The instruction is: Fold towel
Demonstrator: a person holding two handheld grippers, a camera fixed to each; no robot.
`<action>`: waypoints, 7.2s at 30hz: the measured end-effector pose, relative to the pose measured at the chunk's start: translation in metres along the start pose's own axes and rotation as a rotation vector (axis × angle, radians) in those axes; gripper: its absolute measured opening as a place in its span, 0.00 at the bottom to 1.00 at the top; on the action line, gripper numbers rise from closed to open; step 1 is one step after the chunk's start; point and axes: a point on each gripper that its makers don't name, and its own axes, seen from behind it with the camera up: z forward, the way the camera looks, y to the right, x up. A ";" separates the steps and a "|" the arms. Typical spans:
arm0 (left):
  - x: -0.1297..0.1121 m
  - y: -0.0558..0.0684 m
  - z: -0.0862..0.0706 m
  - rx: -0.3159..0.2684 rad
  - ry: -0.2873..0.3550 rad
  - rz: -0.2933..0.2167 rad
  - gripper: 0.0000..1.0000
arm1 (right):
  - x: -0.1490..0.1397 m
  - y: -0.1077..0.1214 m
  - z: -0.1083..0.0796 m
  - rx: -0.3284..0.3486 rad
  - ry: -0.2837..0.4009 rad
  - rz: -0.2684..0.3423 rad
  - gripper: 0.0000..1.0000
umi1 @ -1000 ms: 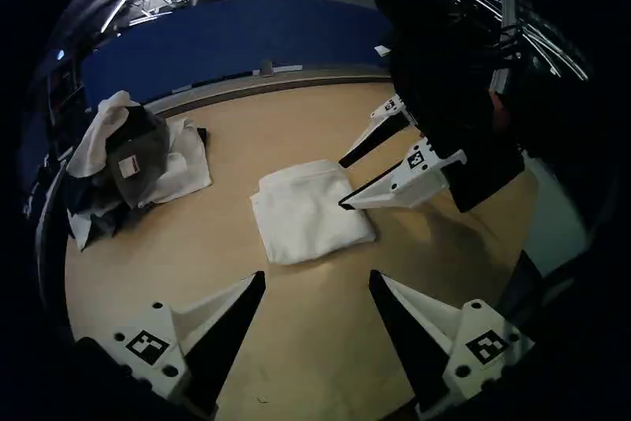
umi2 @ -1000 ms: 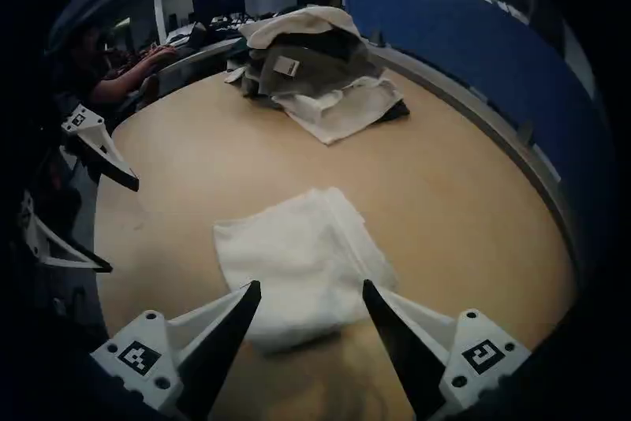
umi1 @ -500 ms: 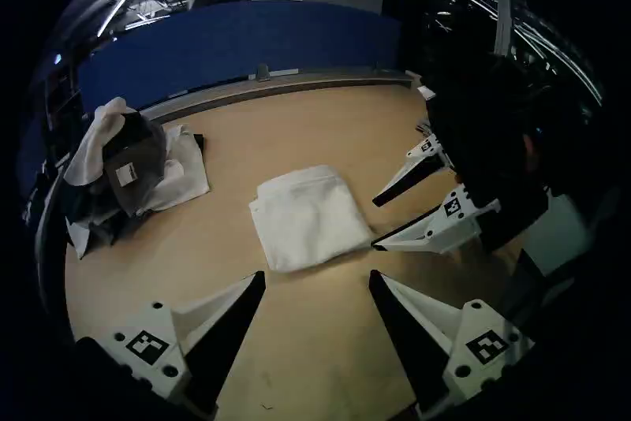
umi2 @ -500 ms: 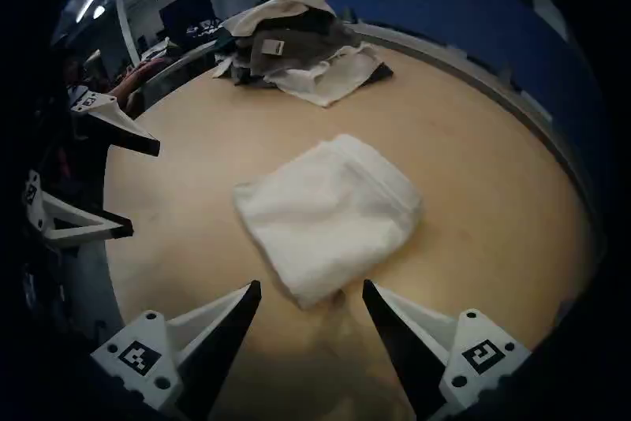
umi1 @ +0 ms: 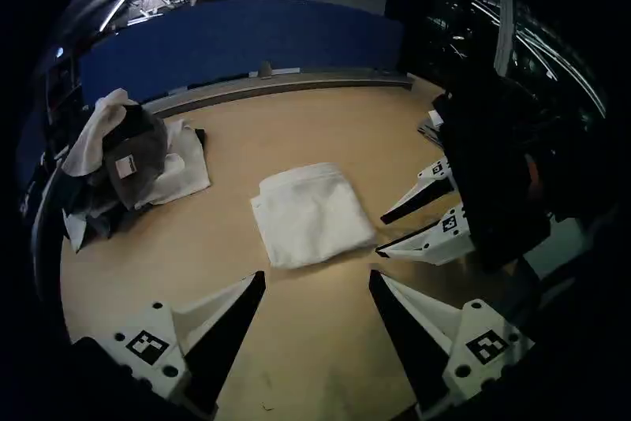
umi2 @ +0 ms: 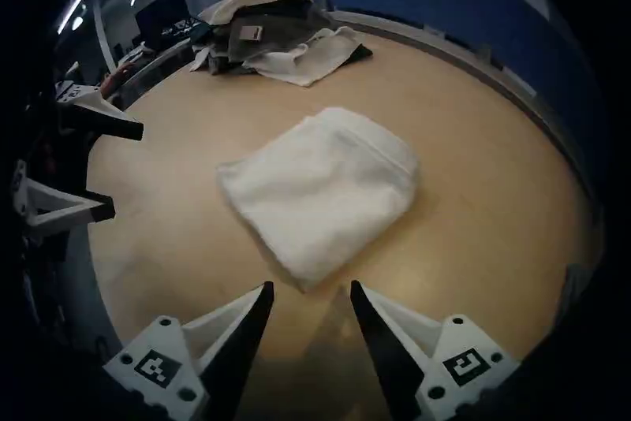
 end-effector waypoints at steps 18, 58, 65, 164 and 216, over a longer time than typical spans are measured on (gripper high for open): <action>-0.010 -0.010 -0.008 0.006 -0.001 -0.024 0.99 | 0.001 0.001 0.011 -0.018 0.003 0.063 0.27; 0.016 -0.007 -0.019 0.031 0.042 -0.017 0.99 | 0.107 0.043 -0.094 -0.062 0.261 0.051 0.03; 0.027 -0.001 -0.020 0.036 0.058 -0.017 0.98 | 0.119 0.073 -0.135 -0.094 0.301 0.055 0.03; 0.076 0.107 0.035 0.041 0.002 0.107 0.98 | -0.161 0.440 -0.261 -0.481 0.296 0.574 0.03; 0.080 0.088 0.030 0.077 0.019 0.097 0.99 | -0.073 0.460 -0.230 -0.551 0.351 0.411 1.00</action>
